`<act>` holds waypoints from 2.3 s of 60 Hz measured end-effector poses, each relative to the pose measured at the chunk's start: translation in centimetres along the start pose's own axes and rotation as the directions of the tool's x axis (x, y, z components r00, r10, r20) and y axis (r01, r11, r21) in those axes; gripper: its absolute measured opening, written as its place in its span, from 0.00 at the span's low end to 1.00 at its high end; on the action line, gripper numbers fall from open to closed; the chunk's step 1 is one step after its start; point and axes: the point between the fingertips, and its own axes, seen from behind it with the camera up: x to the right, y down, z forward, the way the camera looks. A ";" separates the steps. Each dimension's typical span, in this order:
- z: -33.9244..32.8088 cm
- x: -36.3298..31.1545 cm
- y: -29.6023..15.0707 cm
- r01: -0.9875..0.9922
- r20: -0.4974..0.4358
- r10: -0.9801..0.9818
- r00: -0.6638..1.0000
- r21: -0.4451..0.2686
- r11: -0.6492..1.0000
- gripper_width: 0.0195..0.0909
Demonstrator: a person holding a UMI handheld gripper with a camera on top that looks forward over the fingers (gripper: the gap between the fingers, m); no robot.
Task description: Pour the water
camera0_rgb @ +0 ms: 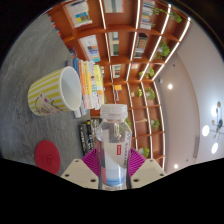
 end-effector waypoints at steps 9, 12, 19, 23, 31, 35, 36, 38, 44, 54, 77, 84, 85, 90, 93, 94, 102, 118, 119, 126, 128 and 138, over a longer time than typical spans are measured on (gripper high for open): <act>1.1 0.6 -2.5 0.293 -0.060 -0.291 0.955 0.037 0.955 0.21; 1.3 0.9 -3.1 0.388 -0.089 -0.383 0.919 0.045 0.921 0.21; 1.4 1.2 -4.4 0.557 -0.149 -0.545 0.825 0.047 0.829 0.21; 1.5 1.3 -5.2 0.599 -0.175 -0.583 0.794 0.055 0.799 0.21; 1.4 1.4 -5.7 0.587 -0.176 -0.571 0.802 0.055 0.808 0.21; 1.2 1.4 -5.7 0.532 -0.164 -0.516 0.841 0.077 0.843 0.21; 1.1 1.4 -5.6 0.510 -0.159 -0.494 0.855 0.082 0.856 0.21; 0.9 1.6 -5.5 0.454 -0.151 -0.438 0.886 0.092 0.886 0.21; 0.1 1.4 -4.1 0.110 -0.034 -0.107 0.994 0.114 0.987 0.21; -2.2 0.0 -3.2 -0.701 0.265 0.679 0.684 -0.017 0.713 0.22; -2.0 -4.3 -1.6 -0.974 0.351 0.931 0.103 -0.153 0.166 0.22; -1.7 -5.9 -2.2 -0.974 0.360 0.926 0.116 -0.140 0.176 0.22; -1.6 -6.3 -2.1 -0.973 0.355 0.927 0.118 -0.146 0.179 0.23; -1.9 -5.9 -2.1 -0.978 0.349 0.927 0.136 -0.103 0.182 0.22; -2.1 -5.8 -2.1 -0.980 0.341 0.930 0.139 -0.090 0.180 0.22; -2.1 -5.8 -2.1 -0.981 0.339 0.931 0.138 -0.085 0.176 0.22; -1.8 -5.7 -1.9 -0.983 0.324 0.938 0.125 -0.091 0.162 0.39; -5.1 -7.5 1.2 -0.962 0.223 0.966 0.129 -0.207 0.177 0.90; -5.7 -7.4 1.5 -0.963 0.216 0.968 0.129 -0.208 0.175 0.90; -9.4 -6.4 4.3 -0.964 0.143 0.981 0.129 -0.212 0.158 0.93; -10.5 -5.9 5.2 -0.964 0.119 0.983 0.137 -0.212 0.160 0.93; -15.0 -3.5 10.6 -0.963 -0.027 0.981 0.192 -0.199 0.182 0.93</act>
